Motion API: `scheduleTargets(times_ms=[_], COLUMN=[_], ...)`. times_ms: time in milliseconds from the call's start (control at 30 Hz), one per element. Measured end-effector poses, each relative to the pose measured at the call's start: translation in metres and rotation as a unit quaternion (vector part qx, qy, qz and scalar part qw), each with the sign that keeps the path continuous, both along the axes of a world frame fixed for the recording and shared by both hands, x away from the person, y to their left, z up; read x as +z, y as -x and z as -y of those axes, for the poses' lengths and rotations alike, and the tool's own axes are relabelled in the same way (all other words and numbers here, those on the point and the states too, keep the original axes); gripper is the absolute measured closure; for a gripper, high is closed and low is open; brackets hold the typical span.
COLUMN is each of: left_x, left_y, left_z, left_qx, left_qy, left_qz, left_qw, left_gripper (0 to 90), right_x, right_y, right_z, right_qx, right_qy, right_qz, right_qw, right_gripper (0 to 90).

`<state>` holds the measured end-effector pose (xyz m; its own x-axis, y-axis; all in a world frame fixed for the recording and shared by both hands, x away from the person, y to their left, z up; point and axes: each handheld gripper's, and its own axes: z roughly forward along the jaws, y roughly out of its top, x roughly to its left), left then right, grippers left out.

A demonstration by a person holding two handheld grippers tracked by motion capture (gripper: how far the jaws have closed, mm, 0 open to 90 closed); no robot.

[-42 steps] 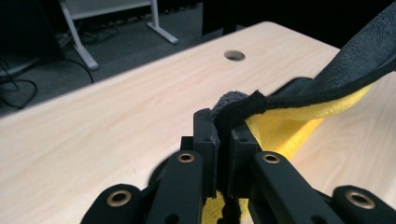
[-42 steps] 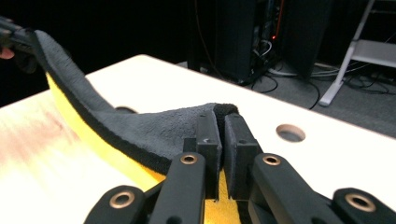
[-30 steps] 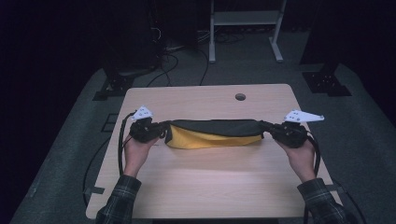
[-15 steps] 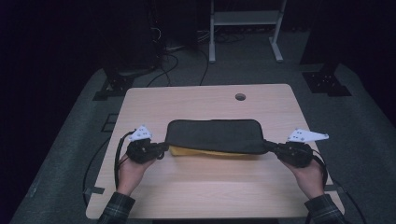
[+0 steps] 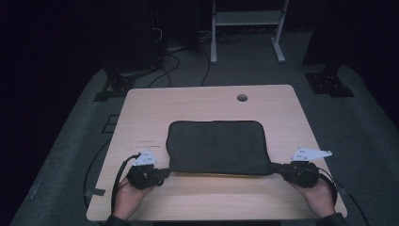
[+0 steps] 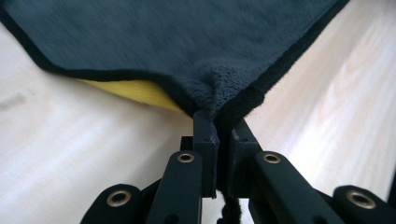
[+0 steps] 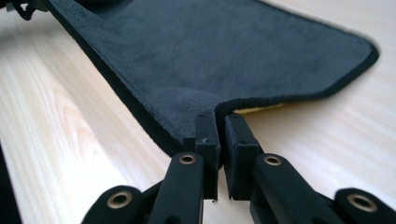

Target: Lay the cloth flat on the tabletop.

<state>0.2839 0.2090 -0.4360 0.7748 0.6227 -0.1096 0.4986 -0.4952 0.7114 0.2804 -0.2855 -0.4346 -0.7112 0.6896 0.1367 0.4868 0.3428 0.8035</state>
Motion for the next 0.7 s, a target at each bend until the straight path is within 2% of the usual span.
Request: scheduleTargets(times_ms=[33,167,333,400,467,500,533,600,633,667,700], left_x=[-0.003,-0.01,-0.016,-0.016,-0.013,-0.013,-0.008,-0.005,-0.005,-0.004,-0.003], left_y=[0.005,0.016,0.022,0.022,0.021,0.021,0.022,0.023,0.023,0.024,0.024], left_z=[0.001,0.002,0.003,0.002,-0.002,-0.002,-0.007,-0.012,-0.012,-0.018,-0.021], left_qx=[-0.001,-0.007,-0.009,-0.002,0.005,0.005,0.013,0.02,0.02,0.028,0.032], left_qy=[-0.007,-0.017,-0.027,-0.033,-0.027,-0.027,-0.019,-0.011,-0.011,-0.007,-0.005], left_qz=[-0.006,-0.022,-0.029,-0.021,-0.015,-0.015,-0.007,-0.004,-0.004,-0.001,0.0], left_qw=[1.0,0.9996,0.9992,0.9992,0.9995,0.9995,0.9997,0.9997,0.9997,0.9996,0.9995], left_gripper=[84.4,84.3,82.6,74.0,63.5,60.0,55.9,50.1,48.3,45.5,43.7], right_x=[-0.005,-0.01,-0.018,-0.019,-0.018,-0.018,-0.016,-0.014,-0.014,-0.011,-0.01], right_y=[0.002,0.005,0.01,0.011,0.011,0.011,0.011,0.011,0.011,0.011,0.011], right_z=[0.001,0.001,0.0,0.0,0.001,0.001,0.003,0.006,0.006,0.01,0.012], right_qx=[0.002,0.005,0.01,0.009,0.004,0.004,-0.005,-0.013,-0.013,-0.025,-0.03], right_qy=[0.004,0.013,0.025,0.03,0.027,0.027,0.02,0.016,0.016,0.01,0.008], right_qz=[-0.01,-0.026,-0.046,-0.044,-0.038,-0.038,-0.029,-0.015,-0.015,-0.002,0.0], right_qw=[0.9999,0.9996,0.9986,0.9986,0.9989,0.9989,0.9994,0.9997,0.9997,0.9996,0.9995], right_gripper=[84.4,84.4,83.8,78.8,69.3,69.3,60.5,54.3,54.3,49.3,47.1])
